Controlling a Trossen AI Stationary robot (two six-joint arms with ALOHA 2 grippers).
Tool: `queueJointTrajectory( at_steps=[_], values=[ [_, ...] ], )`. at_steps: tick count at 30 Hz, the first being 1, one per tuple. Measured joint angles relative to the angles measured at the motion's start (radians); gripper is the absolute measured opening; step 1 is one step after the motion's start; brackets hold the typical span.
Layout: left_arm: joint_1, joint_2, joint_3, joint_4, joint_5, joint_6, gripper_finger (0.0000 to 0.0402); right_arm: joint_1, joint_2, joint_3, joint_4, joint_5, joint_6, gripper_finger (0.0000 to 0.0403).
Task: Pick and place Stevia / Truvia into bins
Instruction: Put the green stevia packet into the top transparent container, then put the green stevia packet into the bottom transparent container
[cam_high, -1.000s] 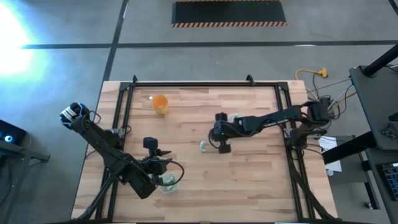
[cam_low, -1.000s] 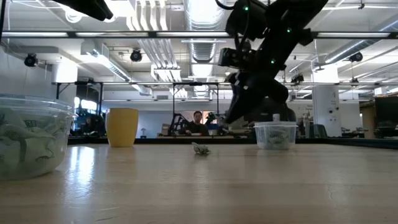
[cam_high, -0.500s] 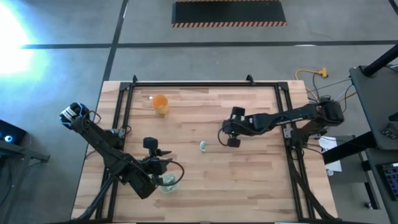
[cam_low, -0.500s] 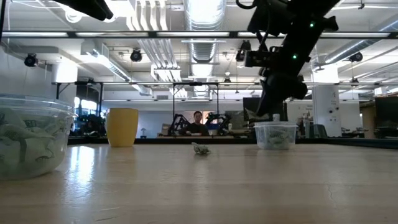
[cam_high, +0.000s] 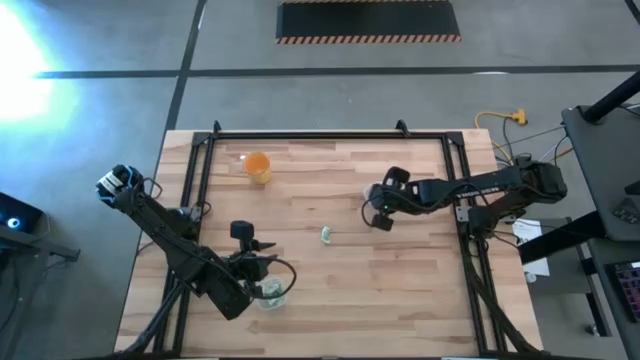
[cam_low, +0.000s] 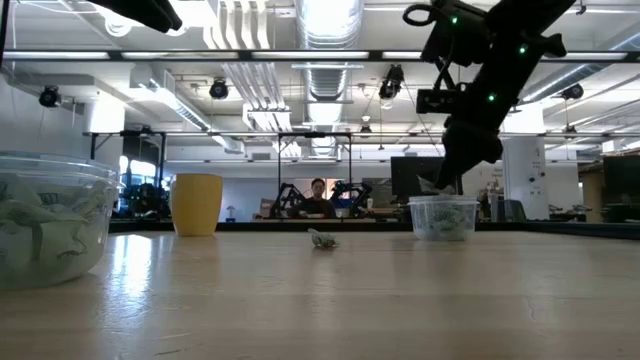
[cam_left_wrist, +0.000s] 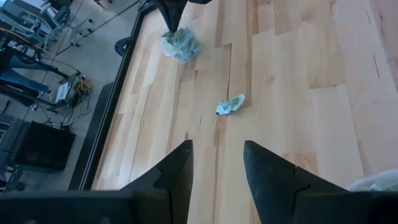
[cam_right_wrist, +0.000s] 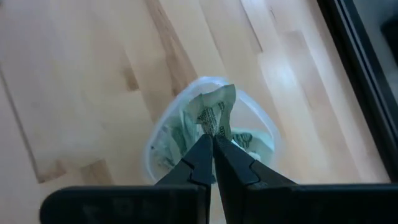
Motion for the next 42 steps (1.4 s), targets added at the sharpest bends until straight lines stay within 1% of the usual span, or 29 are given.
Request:
queueJointTrajectory(
  at_steps=[5,13,18,24,27,29,31,33,37,39,42],
  values=[
    [0.000,0.000,0.000,-0.001,0.000,0.000,0.0125,-0.013,0.000,-0.011,0.001,0.000,0.005,0.0025],
    [0.000,0.000,0.000,0.000,0.000,0.000,0.0125,-0.014,-0.005,-0.011,0.008,0.026,-0.008,0.0090],
    [0.023,0.000,0.000,0.006,0.000,0.027,0.0125,-0.005,-0.041,0.009,0.007,0.025,-0.034,0.0115],
    [0.097,0.001,-0.005,0.040,0.000,0.055,0.0125,0.061,-0.139,0.016,0.007,0.018,-0.040,0.0123],
    [0.148,0.019,-0.015,0.050,0.001,0.080,0.0125,0.118,-0.194,0.011,0.005,0.011,-0.042,0.0123],
    [0.185,0.039,-0.032,0.069,0.014,0.125,0.0125,0.164,-0.225,0.007,-0.004,0.010,-0.036,0.0123],
    [0.232,0.060,-0.054,0.143,0.059,0.214,0.0125,0.208,-0.251,0.006,-0.033,0.006,-0.015,0.0121],
    [0.283,0.082,-0.080,0.249,0.134,0.336,0.0125,0.254,-0.276,0.006,-0.070,0.005,0.025,0.0118],
    [0.382,0.137,-0.103,0.486,0.331,0.565,0.0125,0.337,-0.312,0.005,-0.141,0.005,0.115,0.0110],
    [0.427,0.166,-0.103,0.560,0.430,0.628,0.0125,0.373,-0.328,0.005,-0.164,0.006,0.148,0.0106],
    [0.496,0.201,-0.096,0.575,0.527,0.647,0.0125,0.416,-0.347,0.005,-0.167,0.007,0.175,0.0099]
  ],
)
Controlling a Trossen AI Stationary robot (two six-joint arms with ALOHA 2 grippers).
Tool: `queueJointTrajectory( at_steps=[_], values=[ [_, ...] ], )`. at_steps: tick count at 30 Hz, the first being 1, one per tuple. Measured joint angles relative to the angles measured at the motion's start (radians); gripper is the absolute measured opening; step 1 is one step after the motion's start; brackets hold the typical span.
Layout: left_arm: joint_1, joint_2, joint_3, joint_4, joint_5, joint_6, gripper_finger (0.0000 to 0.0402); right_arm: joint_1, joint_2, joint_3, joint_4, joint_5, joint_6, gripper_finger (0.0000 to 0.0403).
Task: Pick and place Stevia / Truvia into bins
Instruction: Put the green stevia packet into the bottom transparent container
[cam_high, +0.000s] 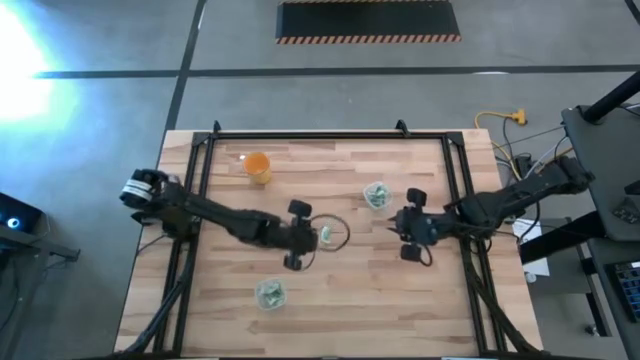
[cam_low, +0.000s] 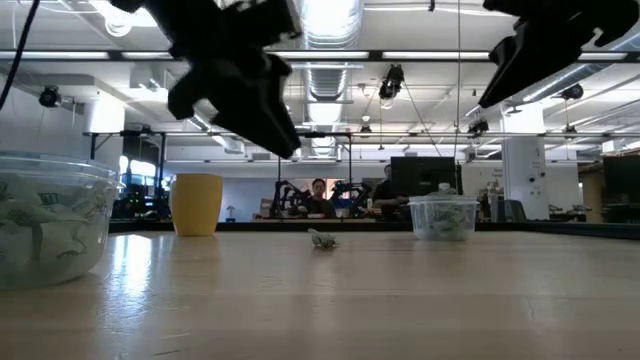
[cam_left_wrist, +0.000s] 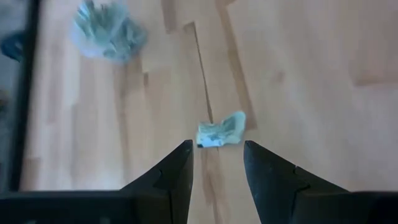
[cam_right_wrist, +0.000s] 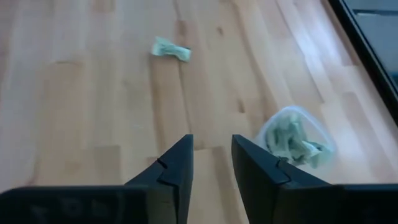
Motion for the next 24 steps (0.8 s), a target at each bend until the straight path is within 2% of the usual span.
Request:
queueJointTrajectory(
  at_steps=[5,8,15,24],
  values=[
    [0.097,0.072,0.002,0.028,0.167,0.000,0.0125,0.051,-0.013,0.000,0.000,0.000,0.004,0.0087],
    [0.138,0.131,0.005,0.053,0.225,0.006,0.0125,0.069,-0.014,0.000,0.001,0.001,0.004,0.0080],
    [0.169,0.239,0.050,0.051,0.274,0.027,0.0125,0.076,-0.014,0.000,0.003,0.003,0.004,0.0068],
    [0.169,0.248,0.059,0.075,0.285,0.031,0.0125,0.076,-0.014,0.000,0.003,0.008,0.004,0.0068]
  ],
)
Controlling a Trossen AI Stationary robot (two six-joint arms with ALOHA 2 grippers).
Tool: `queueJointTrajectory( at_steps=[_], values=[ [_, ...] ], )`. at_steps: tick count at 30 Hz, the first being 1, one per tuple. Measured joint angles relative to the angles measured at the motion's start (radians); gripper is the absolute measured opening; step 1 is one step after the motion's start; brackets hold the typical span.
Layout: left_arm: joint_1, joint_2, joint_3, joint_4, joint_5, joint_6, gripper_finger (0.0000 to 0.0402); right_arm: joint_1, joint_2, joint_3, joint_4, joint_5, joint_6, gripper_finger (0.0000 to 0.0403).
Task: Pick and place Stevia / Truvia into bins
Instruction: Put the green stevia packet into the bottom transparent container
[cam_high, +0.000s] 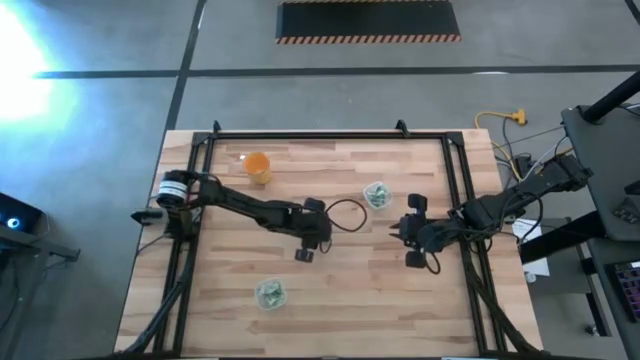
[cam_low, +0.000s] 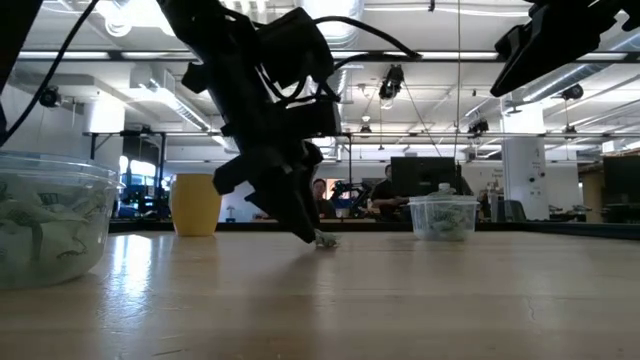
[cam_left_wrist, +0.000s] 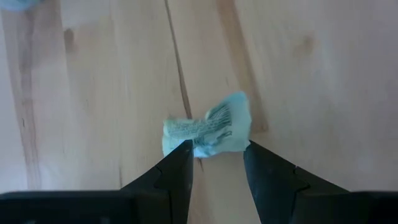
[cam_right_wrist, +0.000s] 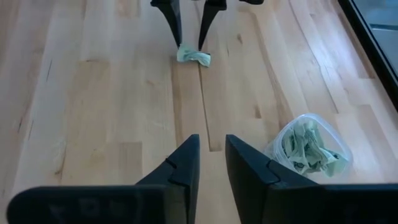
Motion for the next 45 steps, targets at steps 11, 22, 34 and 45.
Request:
queueJointTrajectory(
  at_steps=[11,22,34,45],
  values=[
    [0.000,0.001,-0.013,0.052,0.008,0.008,0.0125,0.000,0.000,0.000,0.013,0.001,-0.004,0.0063],
    [0.000,0.002,-0.013,0.093,0.009,0.031,0.0113,0.000,0.000,0.000,0.015,0.001,-0.004,0.0059],
    [0.000,0.002,-0.026,0.102,0.000,0.057,0.0014,0.000,0.001,0.000,0.017,0.001,-0.004,0.0057],
    [-0.006,-0.001,-0.016,0.100,-0.082,0.061,0.0000,0.000,0.001,0.000,0.018,0.001,-0.011,0.0057]
  ],
)
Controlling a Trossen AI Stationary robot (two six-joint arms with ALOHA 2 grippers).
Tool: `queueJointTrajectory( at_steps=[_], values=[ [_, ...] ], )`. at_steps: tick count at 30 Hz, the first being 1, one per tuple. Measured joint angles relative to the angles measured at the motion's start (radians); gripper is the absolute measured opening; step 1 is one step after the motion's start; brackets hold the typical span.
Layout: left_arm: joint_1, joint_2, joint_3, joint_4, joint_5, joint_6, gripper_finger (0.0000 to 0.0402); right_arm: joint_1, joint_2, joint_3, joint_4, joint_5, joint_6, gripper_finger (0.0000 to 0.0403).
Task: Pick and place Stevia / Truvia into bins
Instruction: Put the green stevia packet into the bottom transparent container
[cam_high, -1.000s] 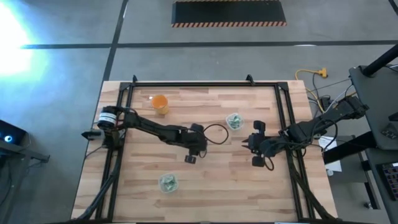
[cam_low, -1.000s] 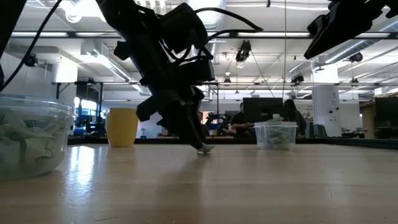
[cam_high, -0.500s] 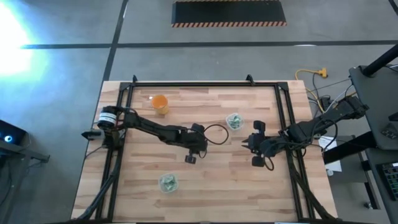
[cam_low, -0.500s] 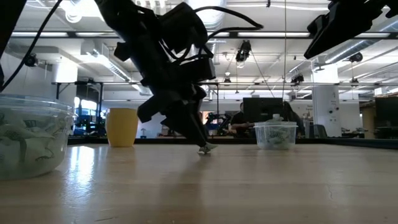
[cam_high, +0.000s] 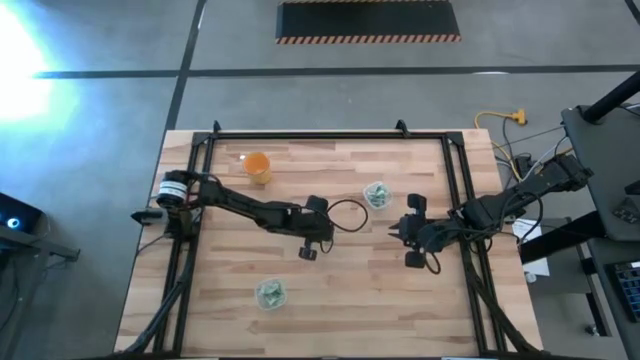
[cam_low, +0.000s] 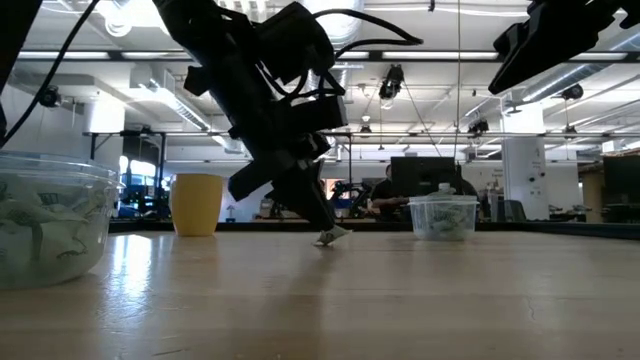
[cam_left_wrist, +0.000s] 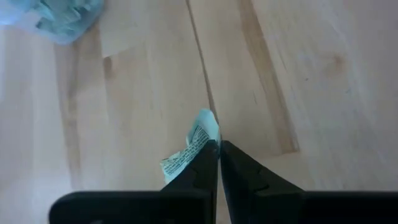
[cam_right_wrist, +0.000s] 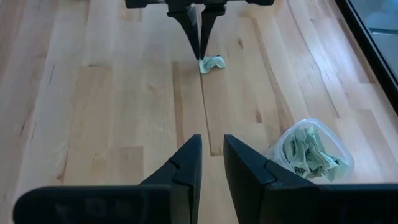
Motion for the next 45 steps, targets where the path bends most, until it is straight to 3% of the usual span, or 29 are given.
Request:
queueJointTrajectory(
  at_steps=[9,17,27,35,45],
  values=[
    [-0.070,-0.100,0.004,-0.045,-0.113,-0.003,0.0000,0.000,0.000,0.000,-0.001,0.000,-0.001,0.0057],
    [-0.216,-0.267,-0.002,-0.175,-0.259,-0.053,0.0000,0.000,0.000,0.000,0.002,0.000,-0.001,0.0057],
    [-0.465,-0.419,-0.020,-0.421,-0.266,-0.307,0.0000,0.000,-0.001,-0.002,0.005,0.001,-0.001,0.0056],
    [-0.637,-0.430,-0.026,-0.455,-0.265,-0.425,0.0000,0.000,-0.001,-0.003,0.007,0.001,-0.001,0.0056],
    [-0.701,-0.402,-0.035,-0.440,-0.214,-0.519,0.0000,0.000,-0.001,-0.003,0.010,0.001,0.003,0.0056]
  ],
)
